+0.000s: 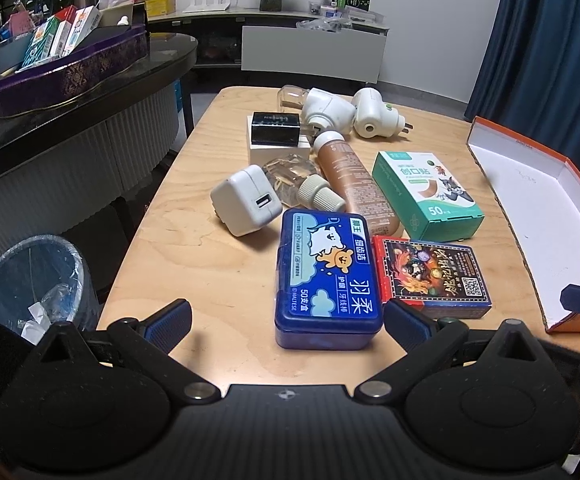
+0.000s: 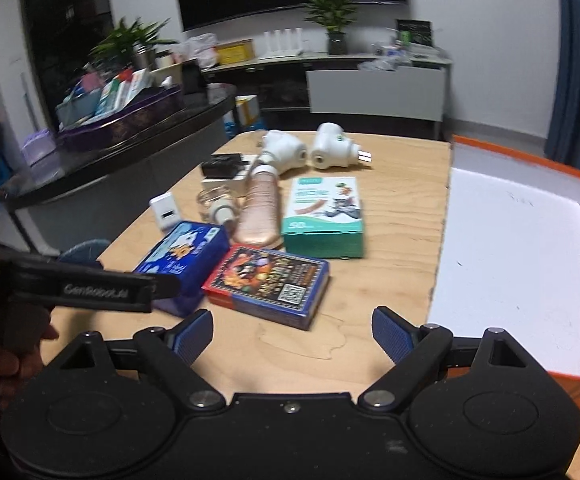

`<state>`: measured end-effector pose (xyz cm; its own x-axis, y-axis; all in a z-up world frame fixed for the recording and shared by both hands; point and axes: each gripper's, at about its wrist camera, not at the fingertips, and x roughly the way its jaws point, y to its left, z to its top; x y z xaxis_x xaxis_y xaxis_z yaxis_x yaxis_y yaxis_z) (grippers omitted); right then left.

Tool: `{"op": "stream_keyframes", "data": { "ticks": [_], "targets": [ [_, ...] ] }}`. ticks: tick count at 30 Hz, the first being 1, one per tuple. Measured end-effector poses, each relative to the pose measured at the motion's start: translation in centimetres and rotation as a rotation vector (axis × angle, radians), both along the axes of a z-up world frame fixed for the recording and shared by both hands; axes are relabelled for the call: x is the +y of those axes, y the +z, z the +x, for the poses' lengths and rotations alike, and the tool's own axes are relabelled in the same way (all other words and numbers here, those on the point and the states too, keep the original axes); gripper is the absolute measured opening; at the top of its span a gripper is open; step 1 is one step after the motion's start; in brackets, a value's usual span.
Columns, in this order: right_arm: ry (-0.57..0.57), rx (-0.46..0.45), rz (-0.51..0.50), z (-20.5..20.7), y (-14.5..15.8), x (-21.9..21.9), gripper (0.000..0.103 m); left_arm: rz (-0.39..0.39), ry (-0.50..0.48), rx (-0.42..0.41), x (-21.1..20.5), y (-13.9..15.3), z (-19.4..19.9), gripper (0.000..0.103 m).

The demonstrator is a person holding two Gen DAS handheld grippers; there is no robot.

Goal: Organize rigid objects

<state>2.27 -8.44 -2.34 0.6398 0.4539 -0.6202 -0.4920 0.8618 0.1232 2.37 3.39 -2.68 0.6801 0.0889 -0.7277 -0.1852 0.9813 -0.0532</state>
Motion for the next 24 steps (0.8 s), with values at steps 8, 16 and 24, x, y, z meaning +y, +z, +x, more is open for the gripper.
{"op": "stream_keyframes", "data": {
  "ticks": [8,16,24],
  "targets": [
    [0.027,-0.007,-0.004,-0.12,0.15,0.32,0.102,0.004,-0.003,0.000,-0.04,0.02,0.08,0.103],
    [0.039,-0.007,-0.008,-0.19,0.11,0.56,0.102,0.005,-0.002,0.001,-0.03,0.04,0.12,0.103],
    [0.041,-0.001,-0.013,-0.08,-0.19,0.59,0.102,0.005,-0.005,-0.001,0.09,0.06,0.56,0.103]
  ]
}}
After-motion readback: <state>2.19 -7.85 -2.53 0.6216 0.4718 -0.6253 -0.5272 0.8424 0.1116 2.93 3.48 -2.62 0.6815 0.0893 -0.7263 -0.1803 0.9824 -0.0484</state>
